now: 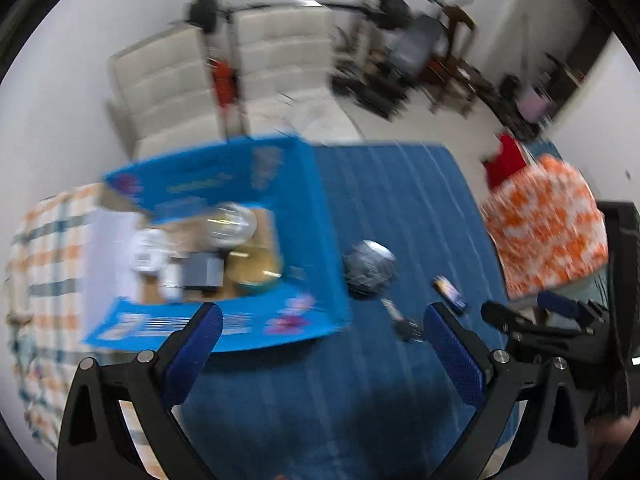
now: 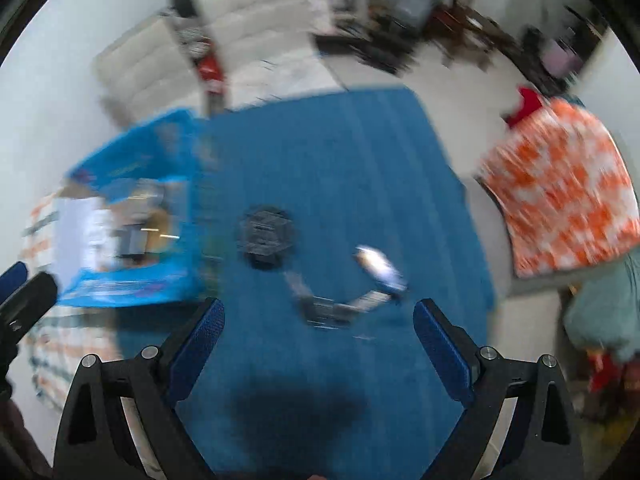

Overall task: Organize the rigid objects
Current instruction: 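Lift both tools out of the box toward the keys and bottle, then grasp the car keys with the left tool while the right tool grasps the blue bottle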

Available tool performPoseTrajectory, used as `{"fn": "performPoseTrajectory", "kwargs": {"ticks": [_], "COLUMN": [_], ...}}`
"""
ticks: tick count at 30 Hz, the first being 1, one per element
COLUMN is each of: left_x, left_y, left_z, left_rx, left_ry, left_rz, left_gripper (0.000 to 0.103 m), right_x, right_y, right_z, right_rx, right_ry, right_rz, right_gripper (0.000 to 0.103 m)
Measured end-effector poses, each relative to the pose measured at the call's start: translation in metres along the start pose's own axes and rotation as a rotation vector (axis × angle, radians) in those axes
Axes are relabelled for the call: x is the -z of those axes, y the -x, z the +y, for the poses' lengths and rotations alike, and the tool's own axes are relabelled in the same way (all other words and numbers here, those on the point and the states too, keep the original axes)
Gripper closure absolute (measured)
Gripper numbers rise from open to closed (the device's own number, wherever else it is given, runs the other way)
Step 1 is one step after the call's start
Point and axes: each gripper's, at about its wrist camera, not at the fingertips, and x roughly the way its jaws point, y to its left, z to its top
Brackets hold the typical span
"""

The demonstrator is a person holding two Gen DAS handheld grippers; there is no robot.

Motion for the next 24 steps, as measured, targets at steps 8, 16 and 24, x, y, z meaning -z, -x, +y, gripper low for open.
{"fn": "performPoseTrajectory", "kwargs": {"ticks": [8,16,24], "left_x": [0.028,0.051,0.053], "left_y": [-0.140,-0.226,-0.218], "left_z": [-0.097,-0.124,-0.150], "left_rx": [0.101,0.089,0.008], "left_ry": [-0.118,-0.113,-0.192], "left_rz": [0.265,0.431,0.381], "left_gripper": [0.000,0.001,0.058], "right_x": [0.017,0.034,0.036], "right_y": [-0.081,-0.122,-0.142], "right_z": [-0.098,-0.138,-0.132], "right_rx": [0.084,0.097,0.066], "right_ry": [-0.110,-0.168,-0.136], "right_rz": [0.123,0.180,0.191], "right_gripper": [0.006,0.007,0.007]}}
